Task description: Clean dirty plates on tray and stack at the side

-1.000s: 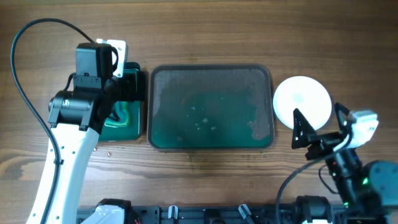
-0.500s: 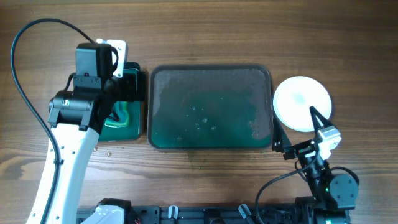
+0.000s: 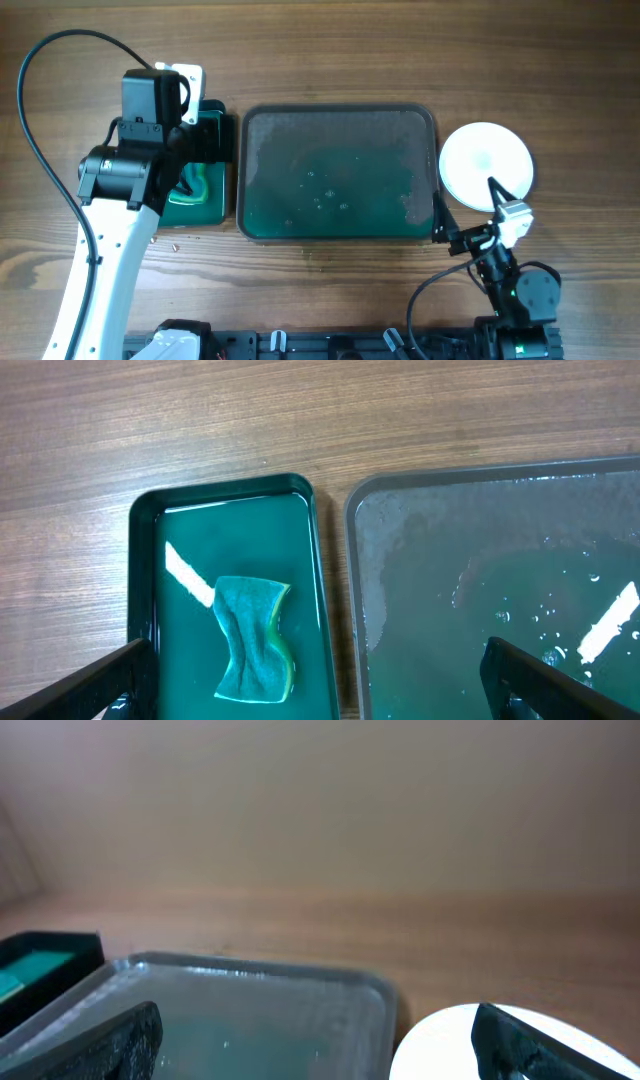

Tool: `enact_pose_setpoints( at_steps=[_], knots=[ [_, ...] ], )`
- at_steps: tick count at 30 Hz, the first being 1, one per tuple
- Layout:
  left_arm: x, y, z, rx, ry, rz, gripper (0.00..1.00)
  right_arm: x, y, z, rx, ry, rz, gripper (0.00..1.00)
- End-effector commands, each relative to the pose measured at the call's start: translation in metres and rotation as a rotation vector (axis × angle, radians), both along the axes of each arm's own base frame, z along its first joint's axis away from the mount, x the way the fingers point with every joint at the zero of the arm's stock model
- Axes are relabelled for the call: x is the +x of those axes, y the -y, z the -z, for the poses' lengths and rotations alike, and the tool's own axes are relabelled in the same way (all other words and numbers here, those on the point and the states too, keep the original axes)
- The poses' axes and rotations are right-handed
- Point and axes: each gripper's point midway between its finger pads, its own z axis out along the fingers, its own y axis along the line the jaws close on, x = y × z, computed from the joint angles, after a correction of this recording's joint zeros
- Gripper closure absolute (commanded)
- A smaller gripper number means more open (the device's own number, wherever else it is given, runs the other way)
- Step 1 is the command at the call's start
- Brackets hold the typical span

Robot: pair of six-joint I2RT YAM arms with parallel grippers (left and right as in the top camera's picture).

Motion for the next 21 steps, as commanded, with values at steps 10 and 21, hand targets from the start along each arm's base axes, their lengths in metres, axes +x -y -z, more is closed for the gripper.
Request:
enact_pose_setpoints(
  at_steps=[10, 21],
  knots=[
    [0.0001, 0.0012, -0.0021, -0.001, 0.007, 0.005, 0.00, -0.0002, -0.0015, -0.0008, 0.004, 0.003, -0.007, 0.00],
    [-0.0010, 0.0011, -0.0039, -0.002, 0.013, 0.005, 0.00, -0.0002, -0.0014, -0.0008, 0.004, 0.003, -0.006, 0.00]
  ],
)
